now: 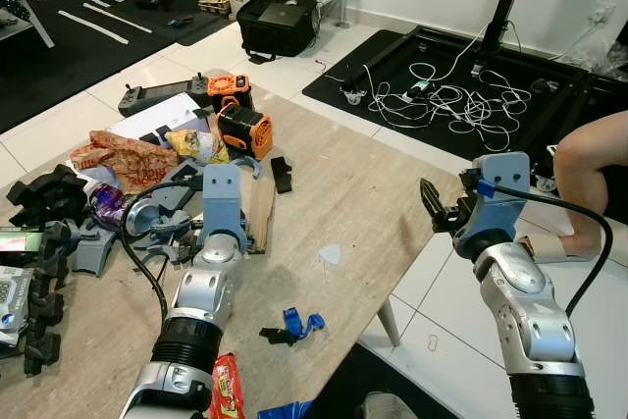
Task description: Picking trash to rubbish bin
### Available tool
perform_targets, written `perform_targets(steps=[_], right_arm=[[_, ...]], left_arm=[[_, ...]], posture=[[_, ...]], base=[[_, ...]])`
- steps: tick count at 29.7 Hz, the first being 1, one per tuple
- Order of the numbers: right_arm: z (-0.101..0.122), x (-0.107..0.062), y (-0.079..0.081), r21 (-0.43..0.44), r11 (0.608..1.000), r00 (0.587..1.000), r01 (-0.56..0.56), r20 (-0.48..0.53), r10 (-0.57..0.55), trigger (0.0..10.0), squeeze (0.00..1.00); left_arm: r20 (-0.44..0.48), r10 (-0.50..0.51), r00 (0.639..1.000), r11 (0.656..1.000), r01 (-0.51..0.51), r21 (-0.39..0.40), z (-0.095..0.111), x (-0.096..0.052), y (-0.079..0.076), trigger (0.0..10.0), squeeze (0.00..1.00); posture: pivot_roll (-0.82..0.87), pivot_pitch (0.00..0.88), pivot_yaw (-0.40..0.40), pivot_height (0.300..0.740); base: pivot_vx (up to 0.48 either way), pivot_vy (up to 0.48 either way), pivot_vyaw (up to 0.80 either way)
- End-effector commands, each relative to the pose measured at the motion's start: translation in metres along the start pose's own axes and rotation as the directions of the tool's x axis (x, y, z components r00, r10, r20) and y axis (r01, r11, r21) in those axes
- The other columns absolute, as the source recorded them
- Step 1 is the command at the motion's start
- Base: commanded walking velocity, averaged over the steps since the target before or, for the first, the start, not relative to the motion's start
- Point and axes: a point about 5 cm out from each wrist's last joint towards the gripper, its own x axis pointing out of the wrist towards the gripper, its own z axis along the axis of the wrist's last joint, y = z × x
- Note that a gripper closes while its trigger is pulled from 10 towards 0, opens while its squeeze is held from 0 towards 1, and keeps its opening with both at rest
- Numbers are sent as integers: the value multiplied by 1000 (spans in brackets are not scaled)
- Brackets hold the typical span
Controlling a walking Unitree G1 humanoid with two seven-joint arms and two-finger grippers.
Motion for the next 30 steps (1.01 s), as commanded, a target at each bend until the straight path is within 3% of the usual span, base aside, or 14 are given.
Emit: perform_targets(steps=[1,4,7,9,15,16,17,18,19,20,23,25,27,30], right_arm=[[-1,1,4,6,1000,1000,-13,-12,13,10000,0],[-1,2,3,7,1000,1000,-12,-12,12,10000,0],[-1,2,2,23,1000,1000,-14,-11,14,10000,0],[-3,2,3,31,999,1000,-16,-13,17,10000,0],[-5,2,3,75,997,1000,-25,-12,26,10000,0],[-5,1,3,71,997,999,-37,-11,38,10000,0],[-5,1,3,71,997,999,-37,-11,38,10000,0],[-5,0,4,67,997,999,-46,-11,47,10000,0],[-5,-1,4,53,997,998,-61,-11,62,10000,0],[-4,-4,5,39,996,997,-76,-11,77,10000,0],[-3,-7,3,-22,996,997,-82,-11,81,10000,0],[-3,-10,1,-91,992,996,-87,-13,86,10000,0],[-5,-21,-3,-158,984,997,-80,-13,79,10000,0],[-6,-23,-4,-157,985,997,-75,-6,75,10000,0]], left_arm=[[106,-68,992,993,78,-90,19,-3,-2,0,71],[220,-133,966,978,165,-131,39,-7,-1,0,0],[319,-258,912,924,329,-194,59,-18,2,0,0],[407,-327,853,872,439,-218,73,-30,15,0,0],[480,-439,759,794,578,-187,77,-57,45,0,0],[467,-526,711,759,640,-118,69,-73,52,10000,0],[467,-526,711,759,640,-118,69,-73,52,10000,0],[448,-589,672,726,684,-72,63,-84,55,10000,0],[411,-617,671,729,684,-21,53,-93,61,10000,0],[339,-575,745,805,588,72,36,-95,72,10000,0],[265,-503,823,864,477,162,17,-95,85,10000,0],[235,-470,851,882,440,170,6,-99,91,10000,0],[260,-406,876,913,400,79,-7,-115,97,10000,0],[293,-406,866,908,417,26,-6,-121,90,10000,0]], posture=[[-239,0,85,740],[-238,0,81,740],[-233,0,78,740],[-228,0,73,740],[-219,4,66,740],[-217,11,62,740],[-217,11,62,740],[-217,11,62,740],[-211,16,57,740],[-202,23,54,740],[-195,27,52,740],[-197,32,50,740],[-199,53,44,740],[-193,59,31,740]], base=[[0,0,0],[0,0,0],[0,0,0],[0,0,0],[0,0,0],[0,0,0],[0,0,0],[0,0,0],[0,0,0],[0,0,0],[0,0,0],[0,0,0],[0,0,0],[0,0,0]])
